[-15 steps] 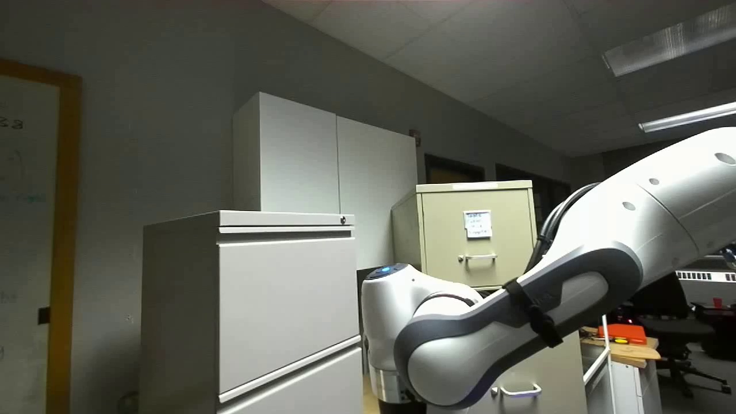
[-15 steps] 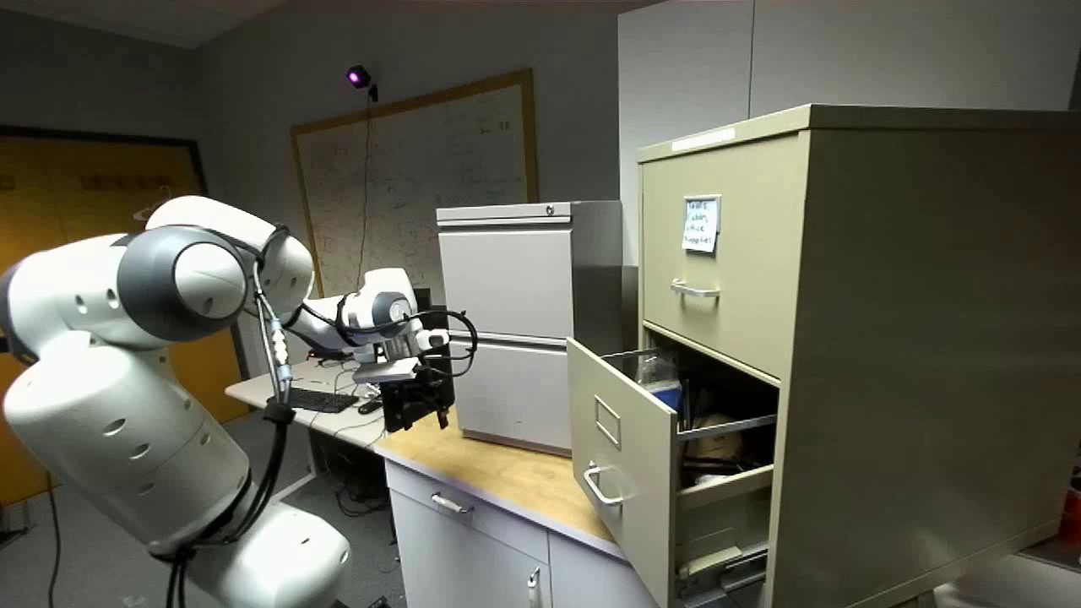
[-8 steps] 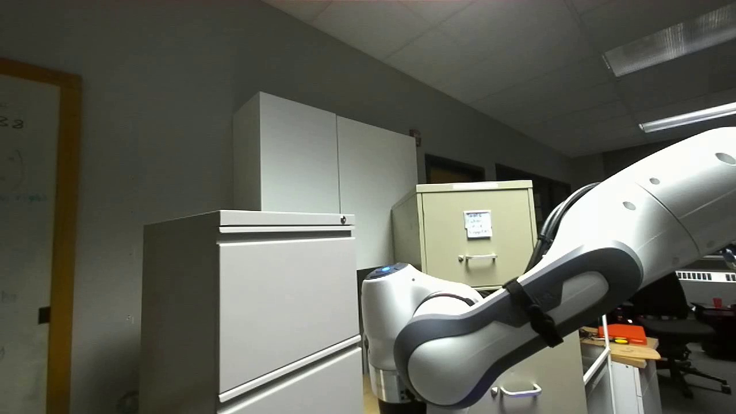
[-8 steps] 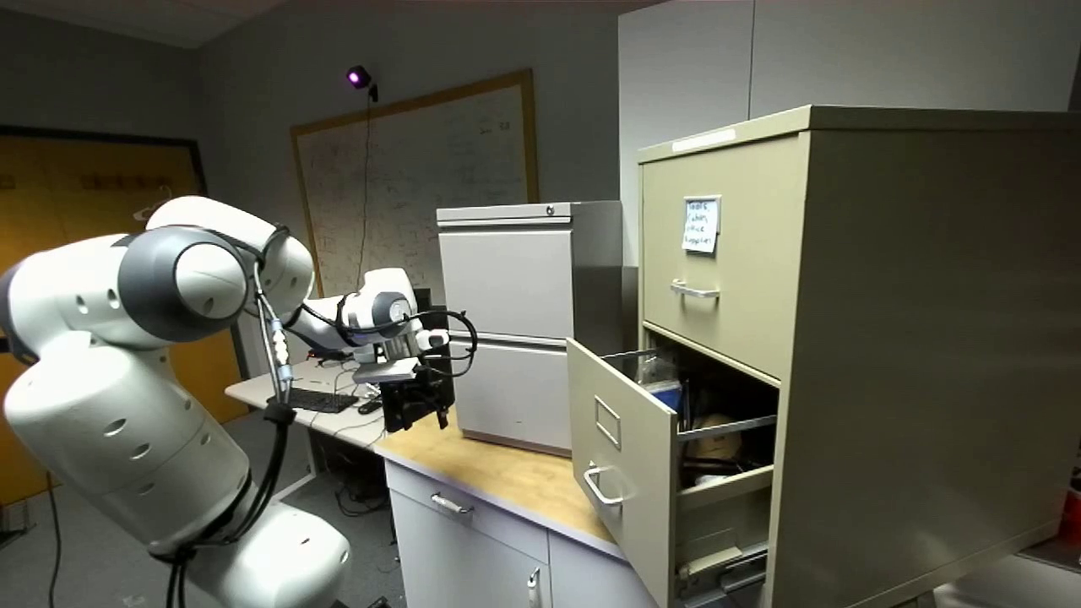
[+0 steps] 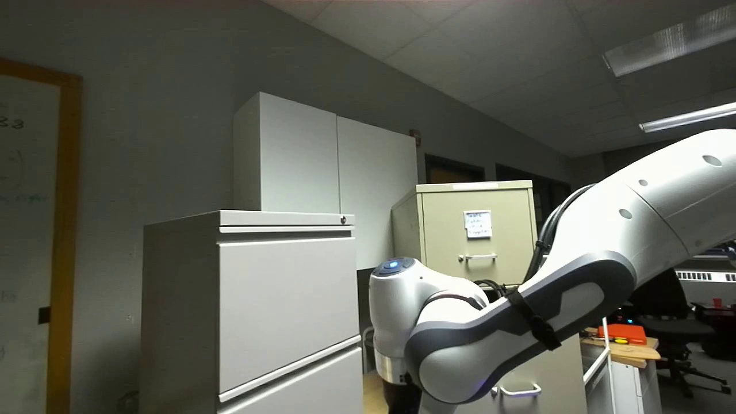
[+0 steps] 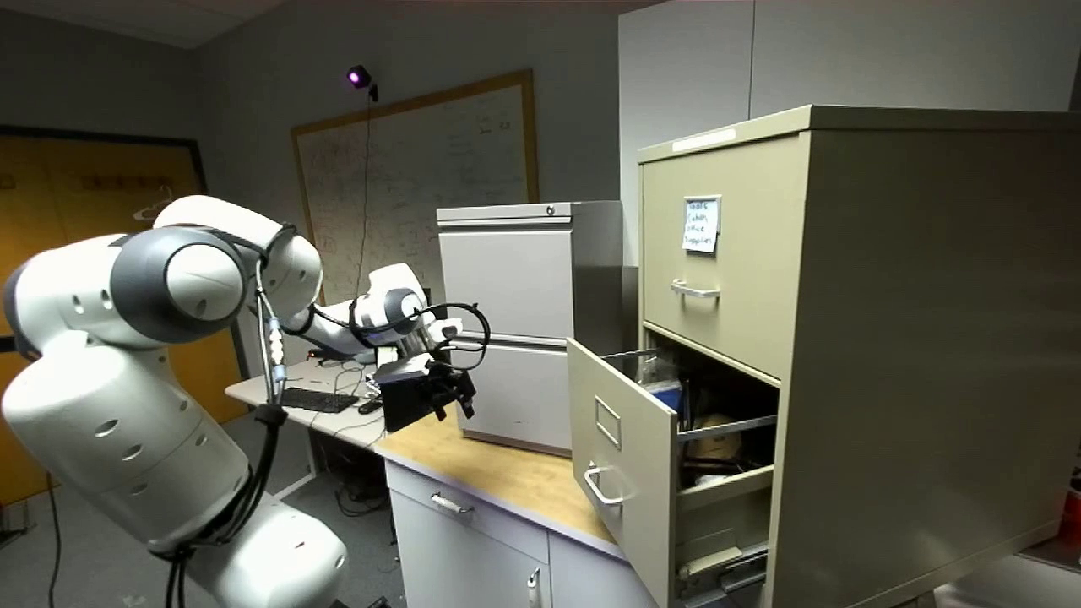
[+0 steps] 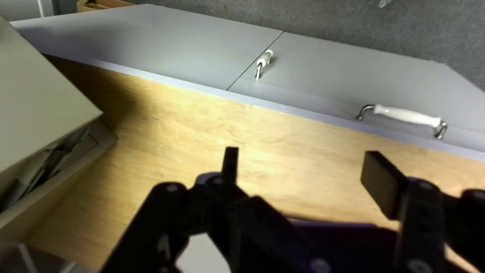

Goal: Close the bottom drawer of the right cabinet

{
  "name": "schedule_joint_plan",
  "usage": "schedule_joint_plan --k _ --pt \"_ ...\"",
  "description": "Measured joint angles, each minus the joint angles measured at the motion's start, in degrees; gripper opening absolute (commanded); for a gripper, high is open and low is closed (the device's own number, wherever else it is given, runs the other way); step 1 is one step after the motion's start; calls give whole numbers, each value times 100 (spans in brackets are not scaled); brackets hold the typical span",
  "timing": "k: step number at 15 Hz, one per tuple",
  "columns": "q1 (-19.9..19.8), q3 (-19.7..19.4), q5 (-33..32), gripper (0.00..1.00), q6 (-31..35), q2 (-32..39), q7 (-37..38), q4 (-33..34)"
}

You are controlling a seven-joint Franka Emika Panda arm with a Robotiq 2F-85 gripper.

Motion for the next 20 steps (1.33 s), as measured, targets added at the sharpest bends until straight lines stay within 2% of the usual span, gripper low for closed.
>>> schedule_joint_plan --k 7,14,20 --pt "-880 -381 -740 1 491 -8 1008 -89" --pt "-1596 -408 -1948 0 870 -19 2881 -311" --pt "-1767 -532 -2793 0 870 -33 4395 -282"
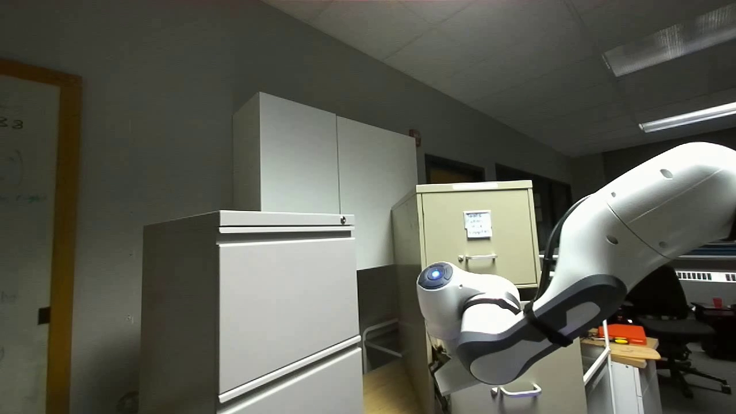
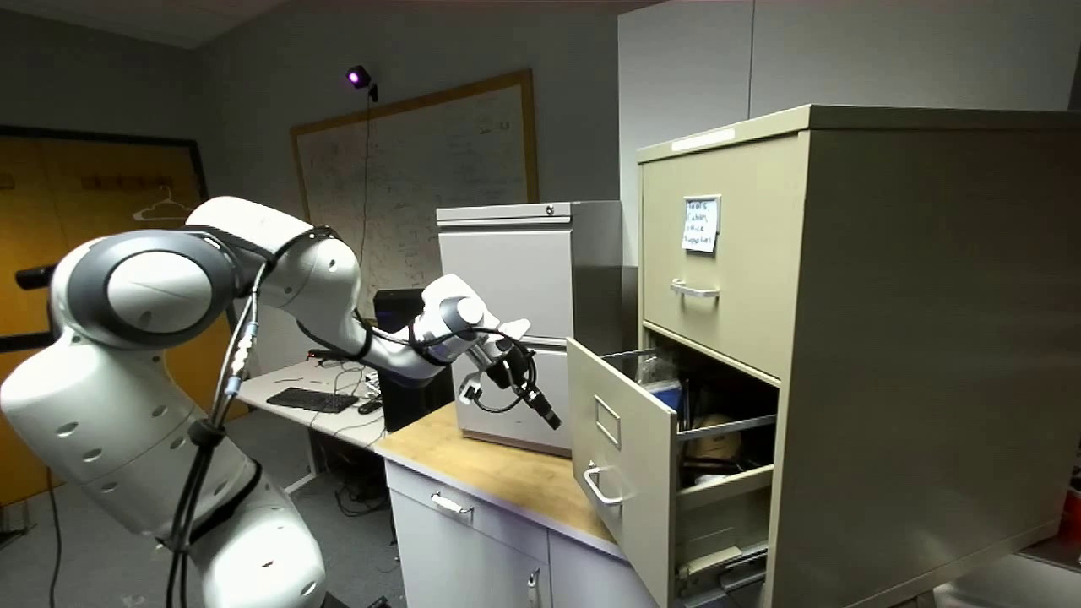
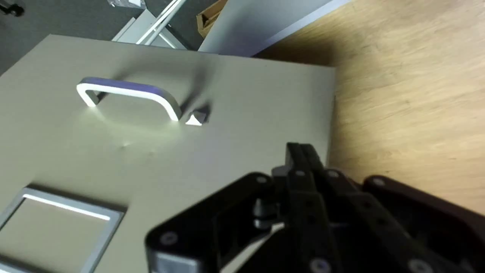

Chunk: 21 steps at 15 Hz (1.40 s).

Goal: Close the bottom drawer of the right cabinet

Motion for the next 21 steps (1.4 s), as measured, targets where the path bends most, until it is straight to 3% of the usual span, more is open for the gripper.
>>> schedule_joint_plan --k 7,12,16,21 --pt "106 -37 -1910 0 -78 38 2465 -9" --pt "512 -47 -3237 0 -751 379 3892 42" --pt "865 -180 -3665 0 -1516 965 4326 438" --pt "1078 -504 -3691 0 -1914 1740 4338 1257"
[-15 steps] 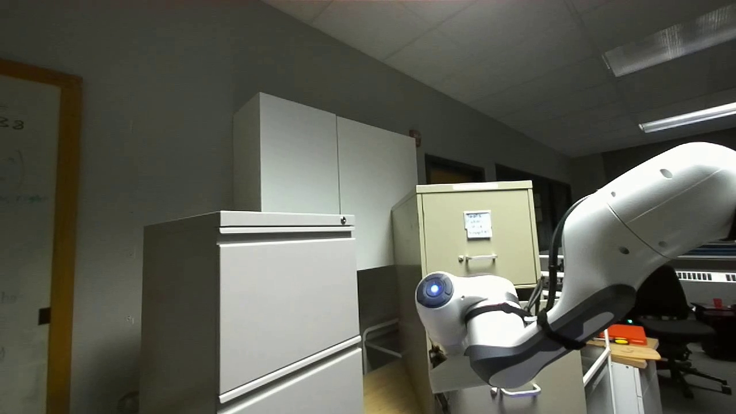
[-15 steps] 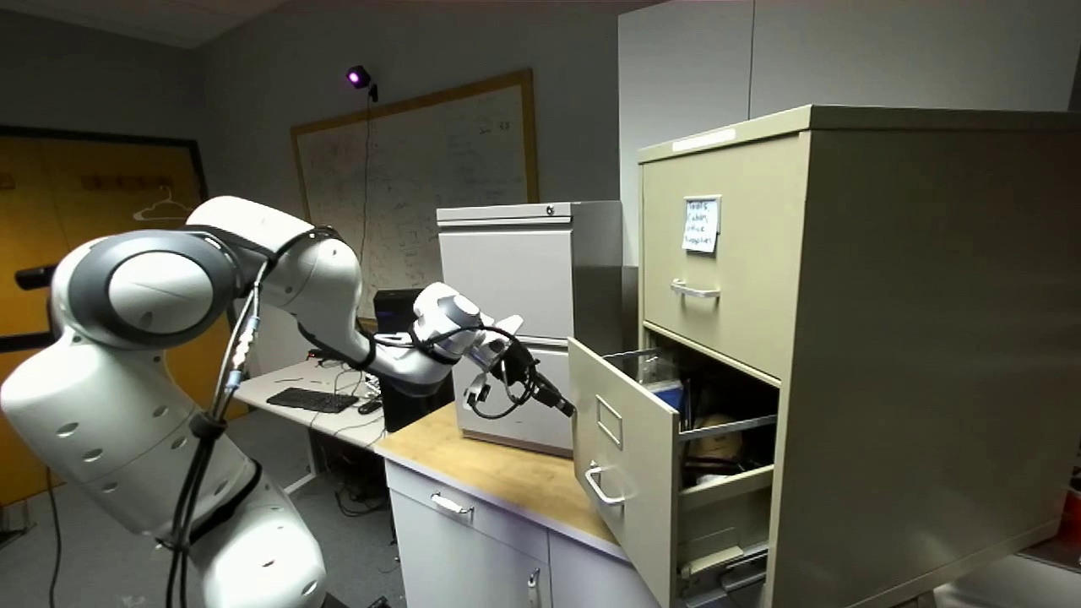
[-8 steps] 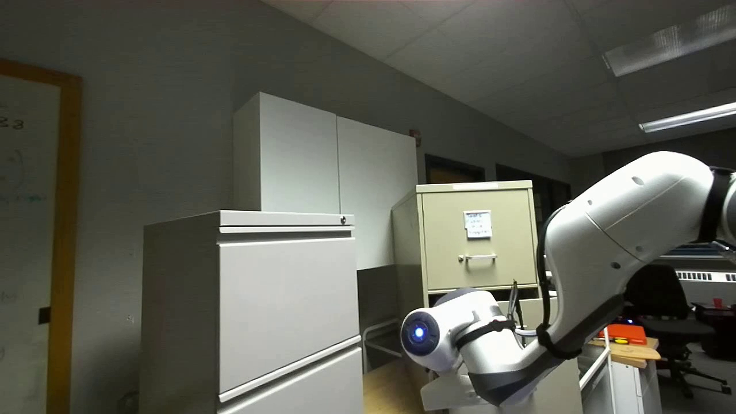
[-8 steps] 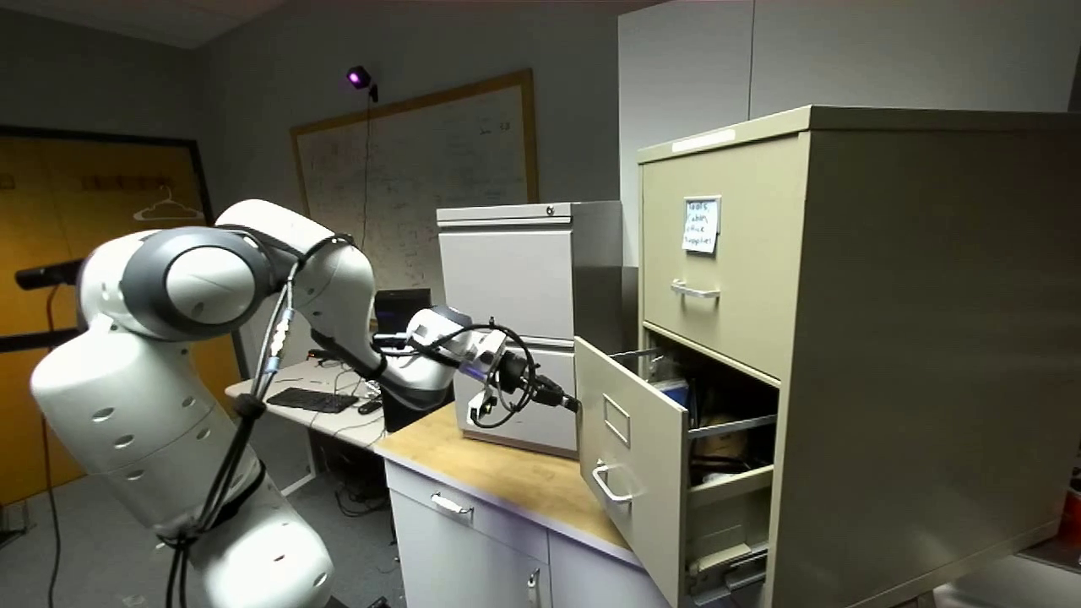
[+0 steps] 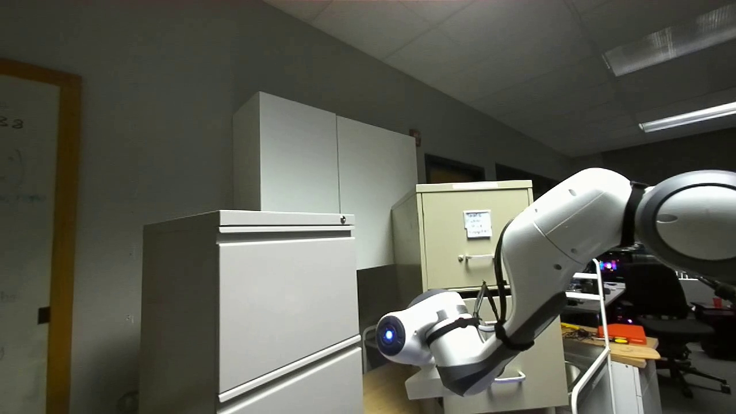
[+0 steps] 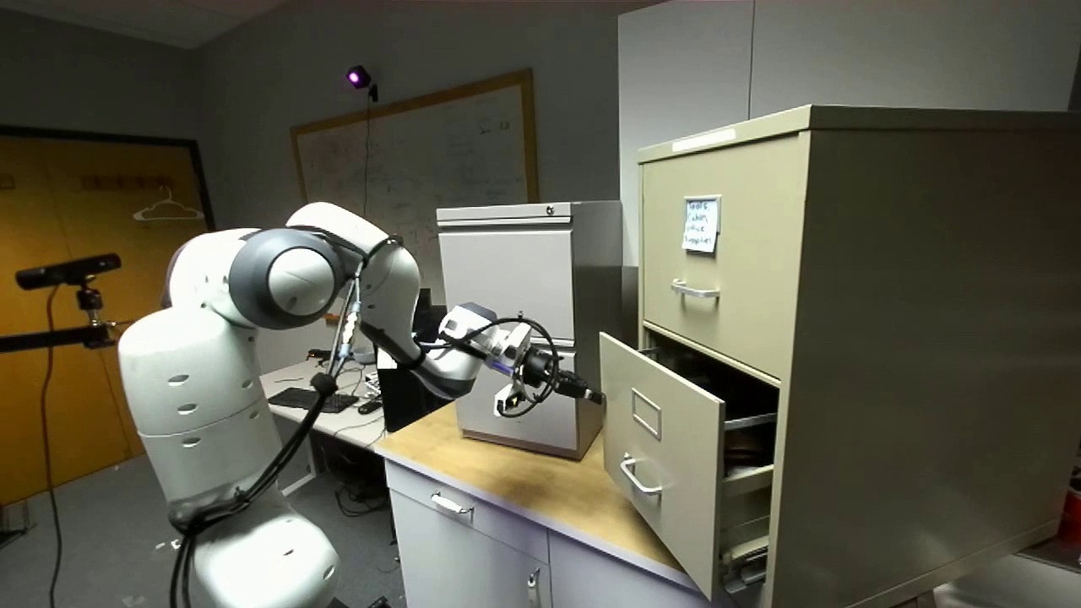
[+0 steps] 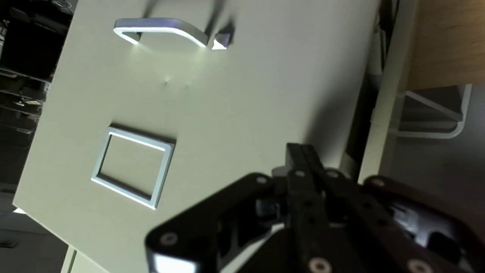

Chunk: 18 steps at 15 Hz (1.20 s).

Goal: Close the bottom drawer of the right cabinet

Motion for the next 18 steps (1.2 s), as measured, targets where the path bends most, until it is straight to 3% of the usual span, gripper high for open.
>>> schedule_joint_plan --k 7,13,18 --pt "154 -124 23 0 -407 866 -21 1093" --pt "204 -245 -30 0 -370 1692 -284 2458" --pt "247 -243 467 0 369 1820 -609 2640"
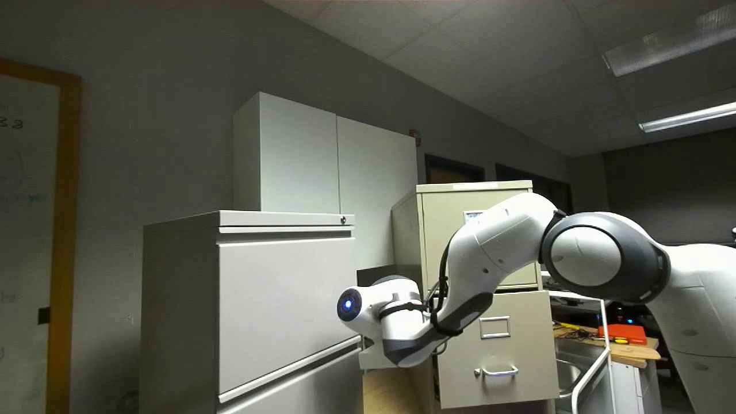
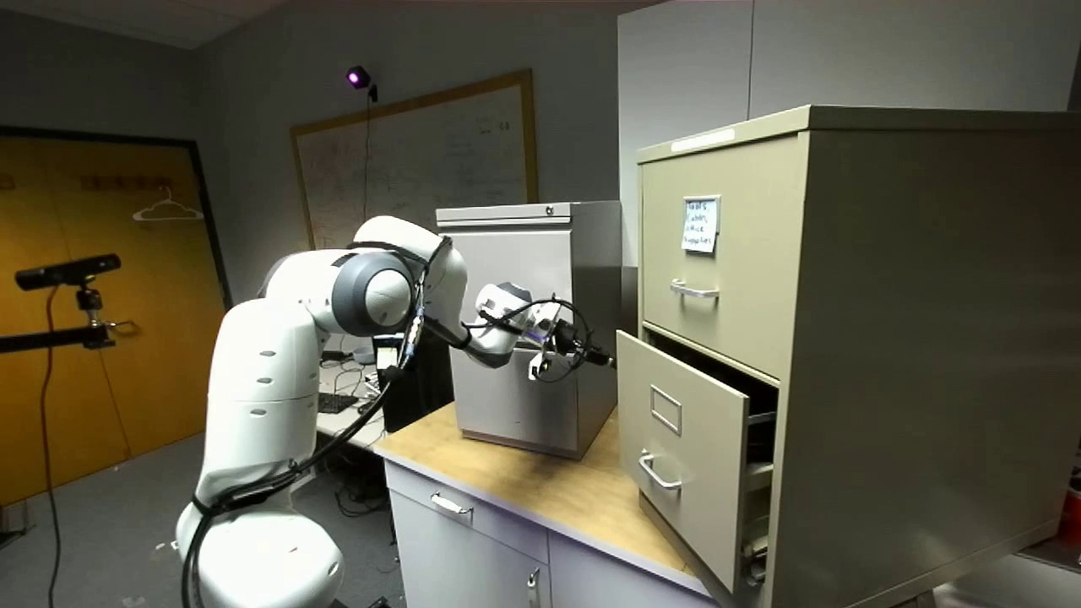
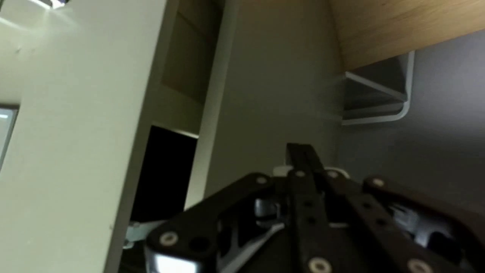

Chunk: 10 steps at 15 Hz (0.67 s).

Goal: Close the bottom drawer of the right cabinet

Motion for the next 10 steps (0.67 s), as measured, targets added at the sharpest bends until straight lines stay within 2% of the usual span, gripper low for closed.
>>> schedule_joint_plan --k 4,10 --pt "129 34 593 0 569 -345 -347 -412" --pt "114 -107 851 0 537 -1133 -453 -1480"
